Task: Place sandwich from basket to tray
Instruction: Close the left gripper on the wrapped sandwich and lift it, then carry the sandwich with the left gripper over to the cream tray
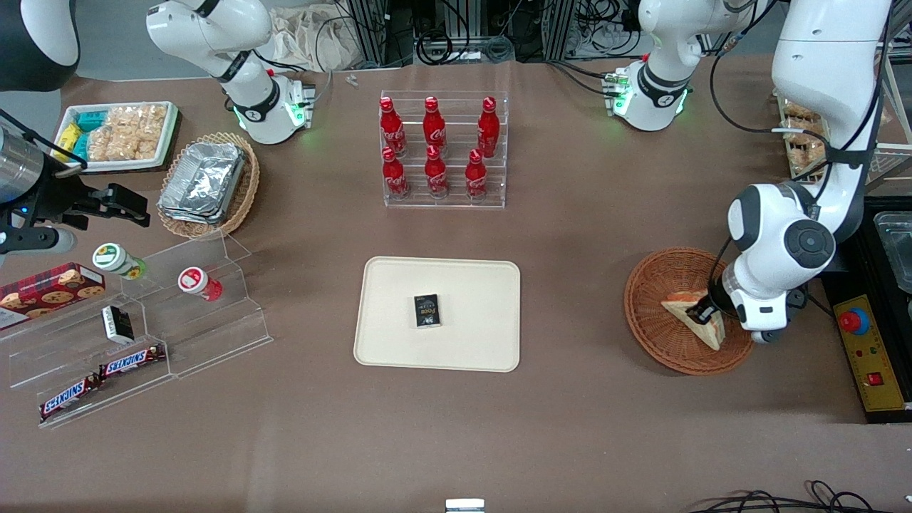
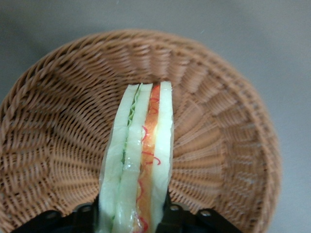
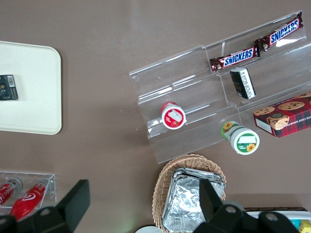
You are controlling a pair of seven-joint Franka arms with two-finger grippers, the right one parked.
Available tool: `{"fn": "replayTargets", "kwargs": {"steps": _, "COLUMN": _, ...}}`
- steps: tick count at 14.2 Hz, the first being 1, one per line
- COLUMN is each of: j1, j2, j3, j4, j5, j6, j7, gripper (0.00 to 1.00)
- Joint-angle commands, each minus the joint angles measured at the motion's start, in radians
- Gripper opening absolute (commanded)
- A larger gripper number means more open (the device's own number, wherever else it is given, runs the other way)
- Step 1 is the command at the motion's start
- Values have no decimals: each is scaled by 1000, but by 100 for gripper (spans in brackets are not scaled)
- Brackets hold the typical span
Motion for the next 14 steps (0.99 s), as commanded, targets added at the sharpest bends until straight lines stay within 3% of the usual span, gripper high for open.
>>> {"fn": "replayTargets", "kwargs": {"steps": 1, "j1": -3, "j2": -13, "j3": -3, "j4": 76, "j5": 24, "j6": -108, "j7": -33, "gripper": 0}}
{"fn": "replayTargets", "kwargs": {"steps": 6, "j1": -5, "j2": 25, "j3": -98, "j4": 526, "j5": 17, "j6": -620, "j7": -37, "gripper": 0}}
{"fn": "replayTargets", "kwargs": {"steps": 8, "j1": -5, "j2": 65, "j3": -198, "j4": 671, "j5": 19, "j6": -743, "j7": -42, "gripper": 0}}
{"fn": "replayTargets", "kwargs": {"steps": 12, "j1": -6, "j2": 169, "j3": -482, "j4": 737, "j5": 151, "j6": -678, "j7": -46, "gripper": 0}}
{"fn": "replayTargets", "kwargs": {"steps": 14, "j1": -10, "j2": 253, "j3": -568, "j4": 733, "j5": 155, "j6": -579, "j7": -43, "gripper": 0}}
